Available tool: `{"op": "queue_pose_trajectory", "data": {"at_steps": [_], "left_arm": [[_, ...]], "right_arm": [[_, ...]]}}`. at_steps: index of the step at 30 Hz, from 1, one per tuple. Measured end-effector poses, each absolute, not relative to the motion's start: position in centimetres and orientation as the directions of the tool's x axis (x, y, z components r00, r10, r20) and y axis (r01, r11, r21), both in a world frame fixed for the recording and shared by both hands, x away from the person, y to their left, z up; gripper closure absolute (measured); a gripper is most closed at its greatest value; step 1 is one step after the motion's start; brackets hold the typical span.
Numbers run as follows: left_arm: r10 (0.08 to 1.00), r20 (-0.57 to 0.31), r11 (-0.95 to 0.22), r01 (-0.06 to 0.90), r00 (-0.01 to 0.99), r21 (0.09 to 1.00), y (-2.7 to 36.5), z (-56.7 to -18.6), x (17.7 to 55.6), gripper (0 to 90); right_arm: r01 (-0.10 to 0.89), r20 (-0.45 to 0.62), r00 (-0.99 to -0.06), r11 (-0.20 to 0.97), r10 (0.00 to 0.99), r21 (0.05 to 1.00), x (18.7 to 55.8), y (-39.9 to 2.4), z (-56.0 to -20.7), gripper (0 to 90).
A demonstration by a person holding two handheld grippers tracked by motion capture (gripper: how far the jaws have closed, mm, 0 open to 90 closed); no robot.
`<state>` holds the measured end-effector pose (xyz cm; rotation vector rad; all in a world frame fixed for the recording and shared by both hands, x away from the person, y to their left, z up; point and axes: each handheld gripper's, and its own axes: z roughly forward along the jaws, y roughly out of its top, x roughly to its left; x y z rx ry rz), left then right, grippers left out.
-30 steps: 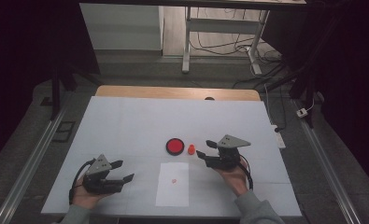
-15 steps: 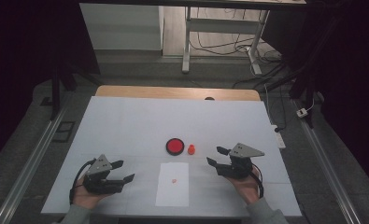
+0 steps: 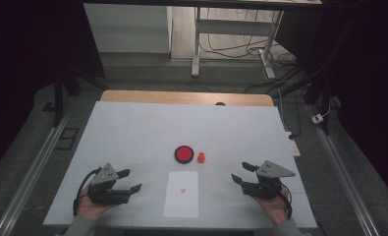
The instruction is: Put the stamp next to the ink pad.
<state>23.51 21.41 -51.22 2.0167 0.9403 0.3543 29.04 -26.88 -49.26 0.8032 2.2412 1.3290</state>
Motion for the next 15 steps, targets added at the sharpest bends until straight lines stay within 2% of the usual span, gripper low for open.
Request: {"op": "queue_pose_trajectory", "data": {"at_steps": [15], "left_arm": [[0.734,-0.094,-0.343,0.486,0.673,0.804,21.5,-51.2,23.5,30.9]], "right_arm": [[0.285,-0.055,-0.749,0.396,0.661,0.873,27.4,-29.3,-50.4,38.6]]}}
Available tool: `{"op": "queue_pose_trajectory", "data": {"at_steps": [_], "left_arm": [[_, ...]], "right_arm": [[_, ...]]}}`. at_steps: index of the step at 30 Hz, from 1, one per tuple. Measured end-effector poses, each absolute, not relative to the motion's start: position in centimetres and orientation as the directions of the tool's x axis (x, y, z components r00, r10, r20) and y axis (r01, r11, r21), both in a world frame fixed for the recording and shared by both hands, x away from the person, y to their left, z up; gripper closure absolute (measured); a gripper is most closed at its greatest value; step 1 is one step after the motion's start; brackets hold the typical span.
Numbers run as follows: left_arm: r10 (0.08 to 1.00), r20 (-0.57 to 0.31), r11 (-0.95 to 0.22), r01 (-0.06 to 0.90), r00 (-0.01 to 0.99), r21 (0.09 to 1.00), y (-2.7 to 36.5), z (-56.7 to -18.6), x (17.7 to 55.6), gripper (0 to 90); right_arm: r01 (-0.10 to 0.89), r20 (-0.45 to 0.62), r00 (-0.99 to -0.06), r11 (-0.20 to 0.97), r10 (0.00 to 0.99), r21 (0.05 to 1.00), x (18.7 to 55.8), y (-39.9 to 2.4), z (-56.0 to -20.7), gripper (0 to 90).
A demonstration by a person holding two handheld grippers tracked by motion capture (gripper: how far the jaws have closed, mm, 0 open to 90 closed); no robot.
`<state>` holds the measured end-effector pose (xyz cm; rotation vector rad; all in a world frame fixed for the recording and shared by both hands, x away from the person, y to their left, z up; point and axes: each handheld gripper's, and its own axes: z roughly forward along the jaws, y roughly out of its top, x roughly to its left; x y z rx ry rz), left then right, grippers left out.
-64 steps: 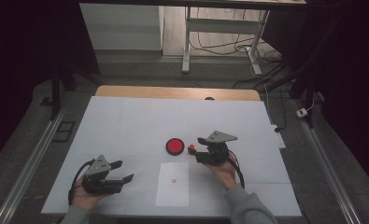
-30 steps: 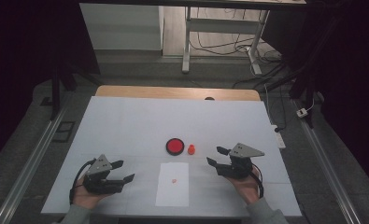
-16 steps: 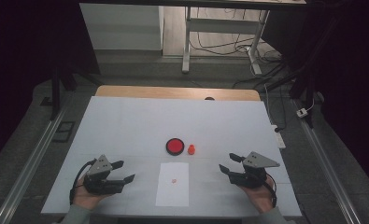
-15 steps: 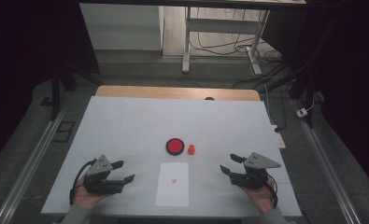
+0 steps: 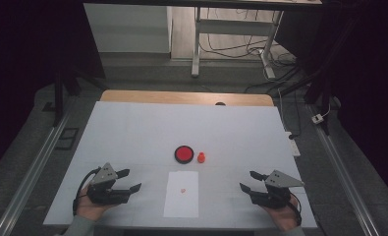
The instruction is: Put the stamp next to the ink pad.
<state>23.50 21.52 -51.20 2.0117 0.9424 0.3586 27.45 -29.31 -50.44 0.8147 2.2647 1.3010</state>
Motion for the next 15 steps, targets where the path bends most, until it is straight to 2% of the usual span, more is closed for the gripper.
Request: {"op": "queue_pose_trajectory", "data": {"at_steps": [15], "left_arm": [[0.734,-0.09,-0.345,0.483,0.674,0.805,21.6,-51.19,23.52,30.8]], "right_arm": [[0.285,-0.046,-0.749,0.384,0.661,0.878,27.63,-29.66,-50.43,39.0]]}}
